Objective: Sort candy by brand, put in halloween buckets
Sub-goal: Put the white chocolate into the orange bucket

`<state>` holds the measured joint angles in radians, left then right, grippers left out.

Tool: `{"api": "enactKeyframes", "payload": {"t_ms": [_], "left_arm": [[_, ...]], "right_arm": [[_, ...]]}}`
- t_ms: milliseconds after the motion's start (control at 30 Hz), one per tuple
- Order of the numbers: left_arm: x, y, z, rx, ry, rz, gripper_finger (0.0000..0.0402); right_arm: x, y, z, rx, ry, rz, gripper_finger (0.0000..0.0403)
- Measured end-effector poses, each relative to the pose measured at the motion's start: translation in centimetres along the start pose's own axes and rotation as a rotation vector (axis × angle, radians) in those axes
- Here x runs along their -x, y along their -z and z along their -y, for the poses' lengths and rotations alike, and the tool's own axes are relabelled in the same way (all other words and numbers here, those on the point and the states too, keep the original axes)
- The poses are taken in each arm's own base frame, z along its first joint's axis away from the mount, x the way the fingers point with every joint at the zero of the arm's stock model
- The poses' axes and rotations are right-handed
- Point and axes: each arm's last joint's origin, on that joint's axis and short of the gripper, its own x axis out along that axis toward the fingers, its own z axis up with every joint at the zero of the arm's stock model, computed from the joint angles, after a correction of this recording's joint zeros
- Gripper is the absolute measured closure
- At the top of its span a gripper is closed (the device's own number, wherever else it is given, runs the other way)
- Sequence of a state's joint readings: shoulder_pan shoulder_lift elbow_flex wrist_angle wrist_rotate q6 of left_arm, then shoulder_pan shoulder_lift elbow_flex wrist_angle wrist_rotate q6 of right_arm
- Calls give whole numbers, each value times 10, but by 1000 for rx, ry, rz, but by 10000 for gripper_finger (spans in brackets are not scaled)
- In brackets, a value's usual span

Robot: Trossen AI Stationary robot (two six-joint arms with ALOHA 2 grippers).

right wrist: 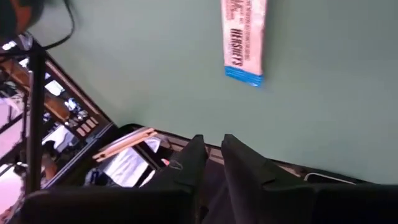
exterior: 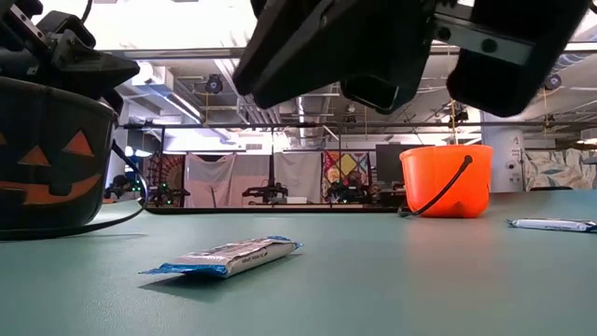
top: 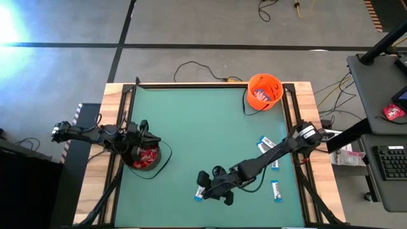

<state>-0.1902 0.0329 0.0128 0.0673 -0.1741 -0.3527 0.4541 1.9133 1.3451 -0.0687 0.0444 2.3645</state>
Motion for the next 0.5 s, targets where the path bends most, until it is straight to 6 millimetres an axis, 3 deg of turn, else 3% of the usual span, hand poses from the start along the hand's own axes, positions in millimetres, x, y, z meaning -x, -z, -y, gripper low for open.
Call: {"api": "enactKeyframes", "payload": {"t_ms": [167,500], "left_arm": [[0,0,0,0,0,0,402],[0,0,0,0,0,-1,402]], "right_arm": [[-5,-4,4,1,16,17,388],[-22,-15,15,6,59,48,394]]}}
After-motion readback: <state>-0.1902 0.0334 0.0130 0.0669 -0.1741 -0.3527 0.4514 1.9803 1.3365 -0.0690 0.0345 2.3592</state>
